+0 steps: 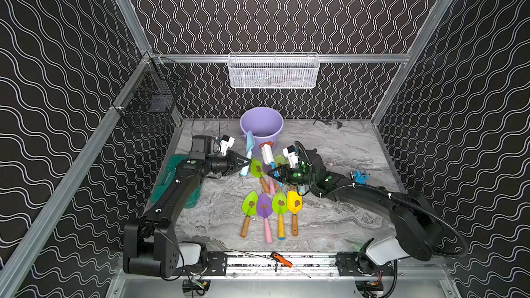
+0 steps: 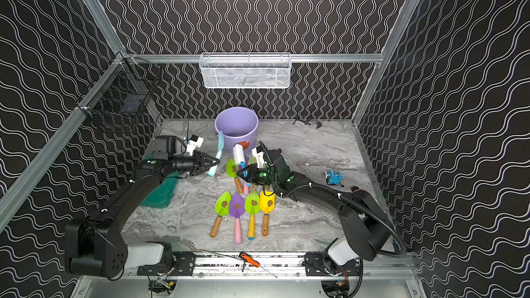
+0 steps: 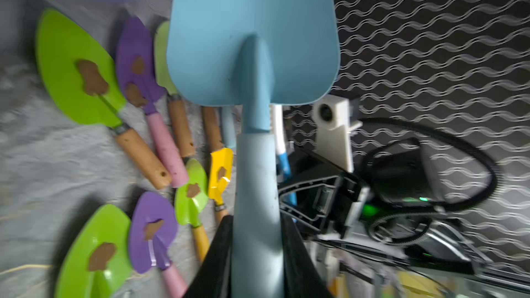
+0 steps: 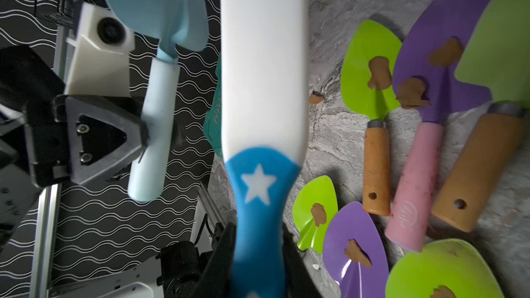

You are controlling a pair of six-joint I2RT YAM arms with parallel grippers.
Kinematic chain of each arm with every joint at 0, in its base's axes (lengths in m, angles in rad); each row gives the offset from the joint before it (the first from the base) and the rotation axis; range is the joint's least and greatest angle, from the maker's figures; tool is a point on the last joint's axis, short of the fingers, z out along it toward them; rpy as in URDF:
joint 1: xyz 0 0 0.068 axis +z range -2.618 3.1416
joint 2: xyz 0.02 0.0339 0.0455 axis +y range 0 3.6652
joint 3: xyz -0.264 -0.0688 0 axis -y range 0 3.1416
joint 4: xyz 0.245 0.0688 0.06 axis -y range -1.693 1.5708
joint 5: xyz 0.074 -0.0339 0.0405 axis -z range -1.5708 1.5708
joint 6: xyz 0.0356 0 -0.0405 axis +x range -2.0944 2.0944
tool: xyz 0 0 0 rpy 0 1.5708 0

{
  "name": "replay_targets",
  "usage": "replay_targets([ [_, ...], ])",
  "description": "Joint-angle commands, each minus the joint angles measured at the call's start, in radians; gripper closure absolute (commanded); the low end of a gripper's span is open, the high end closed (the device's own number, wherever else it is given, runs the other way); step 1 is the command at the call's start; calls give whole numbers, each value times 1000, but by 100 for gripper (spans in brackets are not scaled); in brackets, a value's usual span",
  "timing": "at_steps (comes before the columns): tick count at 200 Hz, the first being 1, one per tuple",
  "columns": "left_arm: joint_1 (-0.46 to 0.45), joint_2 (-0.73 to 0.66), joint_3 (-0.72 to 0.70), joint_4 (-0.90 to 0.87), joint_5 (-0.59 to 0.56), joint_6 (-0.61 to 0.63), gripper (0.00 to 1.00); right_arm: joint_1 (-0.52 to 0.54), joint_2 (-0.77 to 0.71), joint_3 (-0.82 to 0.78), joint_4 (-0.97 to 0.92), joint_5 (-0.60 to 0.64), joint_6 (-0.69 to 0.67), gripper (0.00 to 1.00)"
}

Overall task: Brush the soil off the hand trowel and place it into the bucket
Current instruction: Brush off the soil from the hand trowel, then place the hand trowel in the bucket.

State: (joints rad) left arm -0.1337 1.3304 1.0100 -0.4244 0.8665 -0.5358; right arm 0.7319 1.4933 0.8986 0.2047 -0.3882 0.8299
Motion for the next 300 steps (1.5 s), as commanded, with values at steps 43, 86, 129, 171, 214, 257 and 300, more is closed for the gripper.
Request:
replay_targets([
  [43,-187,35,112,-356,-731,262,100,9,-148,-67,-242,180,-168,100],
  [86,-214,89,233,-375,-806,252,100,11,-204,-60,-330,221,-193,100],
  [129,-227,205,446,-397,-874,251,100,11,-226,-50,-368,263,-217,100],
  [171,-230,371,651,-444,-894,291,100,9,-215,-22,-392,273,-237,100],
  [214,-234,512,829,-494,-939,313,100,9,-209,0,-401,275,-256,100],
  [257,-235,615,954,-507,-898,316,89,9,-201,3,-388,269,-256,100],
  [300,-236,670,1032,-518,-899,317,63,8,-206,8,-389,278,-255,100],
])
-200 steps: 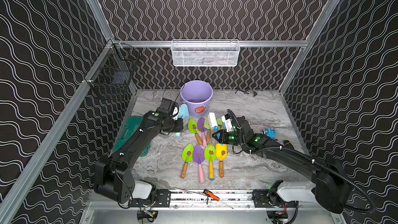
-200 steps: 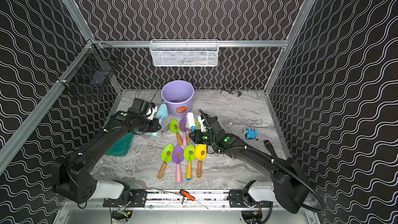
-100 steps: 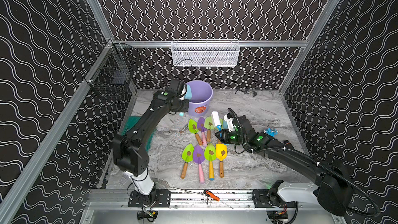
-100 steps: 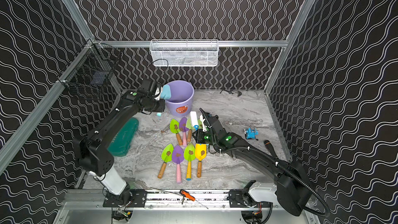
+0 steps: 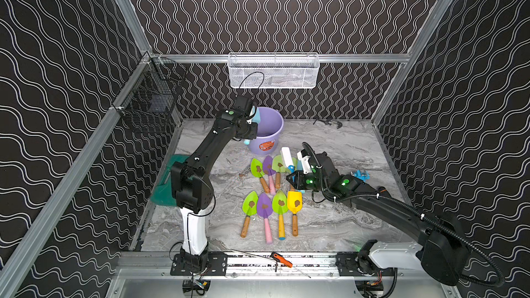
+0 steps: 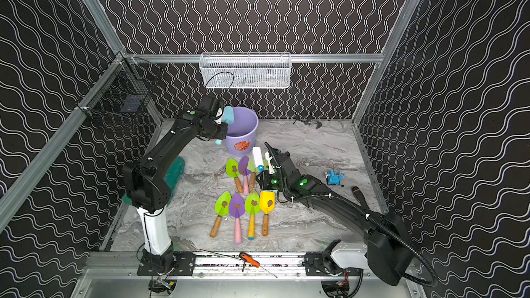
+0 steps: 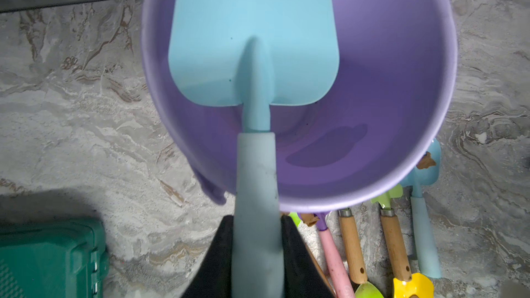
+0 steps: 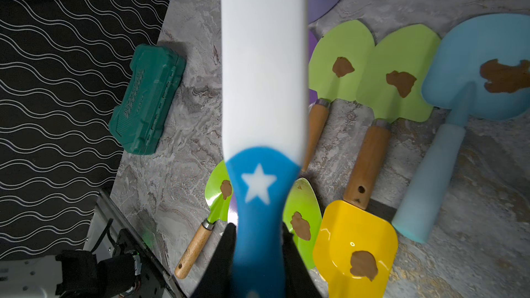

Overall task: Brush the soil off the hand trowel and place it into the bucket
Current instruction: Place the hand trowel in the bucket, then adjust the brush.

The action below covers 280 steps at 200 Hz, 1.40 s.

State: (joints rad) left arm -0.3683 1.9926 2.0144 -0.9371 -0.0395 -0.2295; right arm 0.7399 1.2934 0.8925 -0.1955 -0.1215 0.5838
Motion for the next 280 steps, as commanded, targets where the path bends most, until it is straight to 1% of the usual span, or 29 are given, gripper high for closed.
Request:
replay_targets([
  [1,-2,9,29,-5,7,10,62,0,-6,13,11,11,-9,100],
  [16,-2,7,50,-5,13,9,58,1,-8,13,14,6,-11,100],
  [44,-4,-18,78,-11,8,10,54,0,-5,26,3,-3,-23,100],
  [55,-7,-53,62,-2,2,8,53,0,-9,30,-1,-6,-35,100],
  [69,-11,-119,9,20,-10,-2,53,1,-12,41,-24,-7,-61,100],
  [82,-19,-211,-88,53,9,-14,52,1,-20,54,-54,-19,-92,100],
  [97,-32,-346,-240,119,51,-51,47,4,-38,51,-64,-58,-120,100],
  [110,-45,-463,-388,199,137,-92,41,6,-54,46,-72,-98,-143,100],
  [119,-55,-536,-493,250,196,-145,37,11,-61,45,-78,-124,-152,100],
  [134,-75,-639,-661,368,311,-226,23,31,-62,52,-98,-151,-163,100],
  [140,-85,-679,-727,428,335,-263,15,45,-57,57,-112,-146,-162,100],
  [152,-101,-748,-839,540,381,-342,3,75,-48,68,-129,-135,-156,100],
  [158,-111,-770,-883,588,395,-374,1,92,-48,66,-124,-126,-149,100],
  [175,-142,-800,-962,671,414,-439,1,129,-34,68,-108,-124,-127,100],
  [194,-180,-793,-992,679,403,-454,1,155,-19,77,-96,-109,-107,100],
  [219,-188,-773,-1038,710,430,-475,4,175,-10,92,-78,-95,-101,100],
  [237,-190,-753,-1058,720,457,-490,10,183,0,98,-74,-85,-100,100],
  [254,-194,-746,-1075,727,460,-498,15,190,10,98,-72,-78,-98,100],
  [265,-195,-744,-1089,746,465,-509,21,193,18,129,-71,-78,-98,100],
  [280,-195,-737,-1112,799,488,-545,32,197,29,135,-67,-79,-98,100],
])
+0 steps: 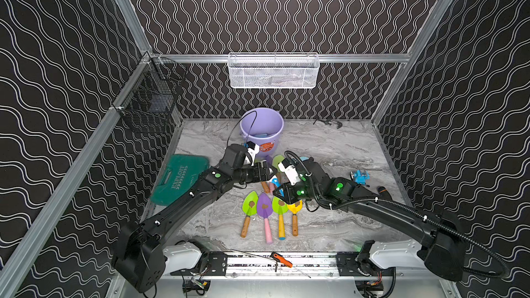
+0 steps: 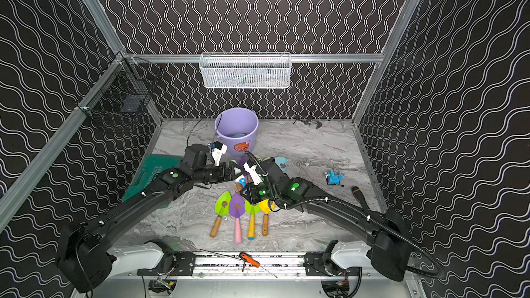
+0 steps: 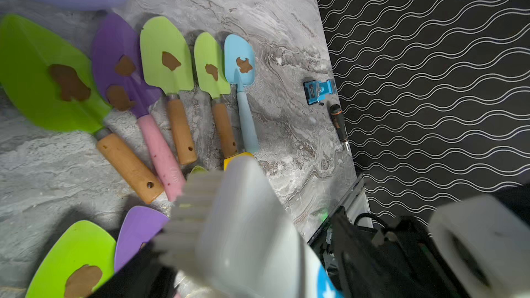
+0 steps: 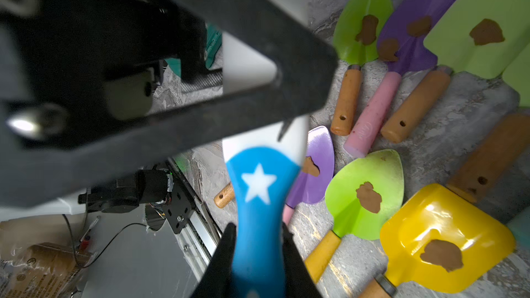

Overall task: Brush the soil off the hand trowel and place it into the bucket
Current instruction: Adjust the brush.

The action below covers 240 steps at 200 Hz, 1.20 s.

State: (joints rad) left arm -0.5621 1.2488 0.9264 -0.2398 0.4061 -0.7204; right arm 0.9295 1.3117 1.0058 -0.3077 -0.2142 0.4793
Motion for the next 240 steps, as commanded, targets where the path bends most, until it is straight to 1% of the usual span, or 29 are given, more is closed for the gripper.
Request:
replay_targets([
  [1,-1,7,-26,106,44,-57,33,8,12,22,45,15,7,100],
  [6,-2,10,-35,130,56,-74,38,8,15,22,47,17,7,100],
  [15,-2,17,-55,175,78,-103,45,8,20,22,51,21,7,100],
  [28,-2,21,-86,243,104,-146,48,8,24,20,58,25,8,100],
  [40,-1,20,-100,266,109,-172,53,8,27,17,65,22,9,100],
  [48,-2,21,-103,271,109,-180,55,8,27,14,67,25,13,100],
  [58,-2,21,-101,265,111,-186,61,8,20,3,77,30,17,100],
  [70,-2,17,-99,246,104,-195,66,8,4,-17,97,37,25,100],
  [78,-3,11,-97,239,98,-199,71,8,-9,-45,115,42,29,94],
  [86,-1,4,-95,222,88,-211,77,8,-23,-61,131,45,33,85],
  [101,0,-13,-98,203,69,-245,83,8,-49,-92,161,52,43,70],
  [113,0,-21,-98,187,52,-274,88,8,-68,-121,201,52,53,61],
  [118,1,-24,-98,184,48,-288,93,8,-81,-135,218,52,60,58],
  [126,1,-28,-101,184,45,-311,97,8,-98,-157,250,53,69,54],
  [138,8,-29,-112,189,47,-355,100,8,-123,-185,285,57,79,49],
  [149,18,-33,-133,211,50,-412,100,8,-148,-211,315,67,82,46],
  [171,38,-58,-207,324,59,-566,100,9,-202,-284,419,88,96,40],
  [179,46,-68,-221,346,54,-604,100,9,-215,-308,453,95,105,39],
  [195,55,-88,-214,332,45,-633,100,15,-237,-351,515,120,107,39],
  [214,64,-106,-201,326,41,-656,100,17,-229,-348,499,161,98,39],
  [240,68,-94,-181,327,52,-665,100,20,-229,-361,553,161,92,39],
])
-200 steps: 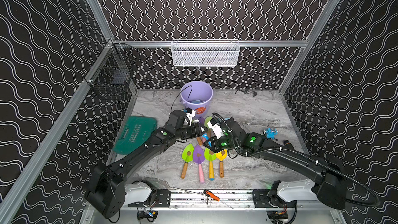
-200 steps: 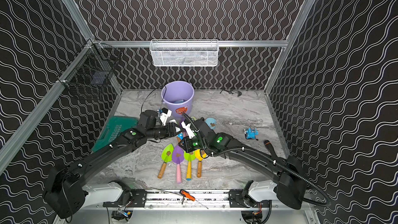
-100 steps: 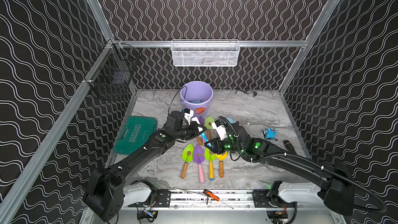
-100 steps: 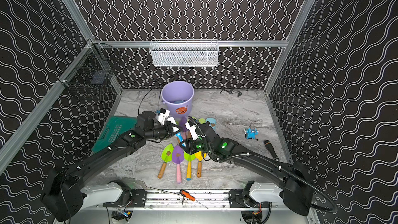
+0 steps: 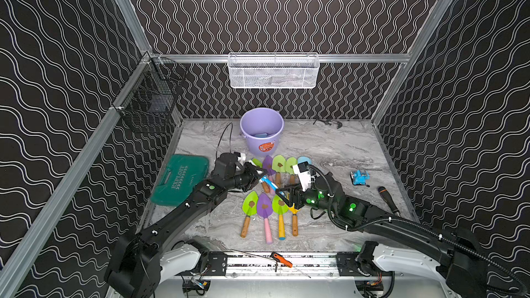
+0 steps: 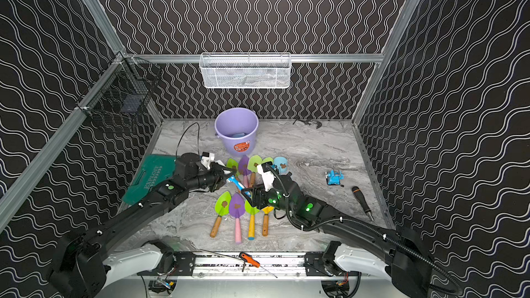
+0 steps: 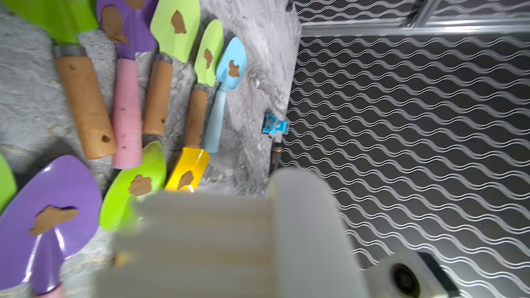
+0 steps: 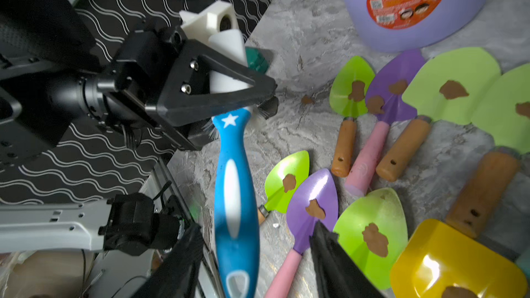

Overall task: Brush the soil off the hand trowel and place it into the bucket
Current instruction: Adjust the brush.

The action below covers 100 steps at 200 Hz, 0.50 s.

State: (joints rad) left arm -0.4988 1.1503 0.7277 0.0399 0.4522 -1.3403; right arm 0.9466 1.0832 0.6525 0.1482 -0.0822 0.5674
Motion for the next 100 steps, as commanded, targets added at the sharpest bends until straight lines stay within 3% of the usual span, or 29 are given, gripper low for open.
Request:
replay_targets([
  [1,5,5,17,49,7,-47,100,3,0,-8,98,29,3,39],
  [61,3,8,4,84,16,-66,100,3,44,25,123,16,-13,56],
  [100,1,16,6,86,29,-58,100,3,71,57,116,10,-33,58],
])
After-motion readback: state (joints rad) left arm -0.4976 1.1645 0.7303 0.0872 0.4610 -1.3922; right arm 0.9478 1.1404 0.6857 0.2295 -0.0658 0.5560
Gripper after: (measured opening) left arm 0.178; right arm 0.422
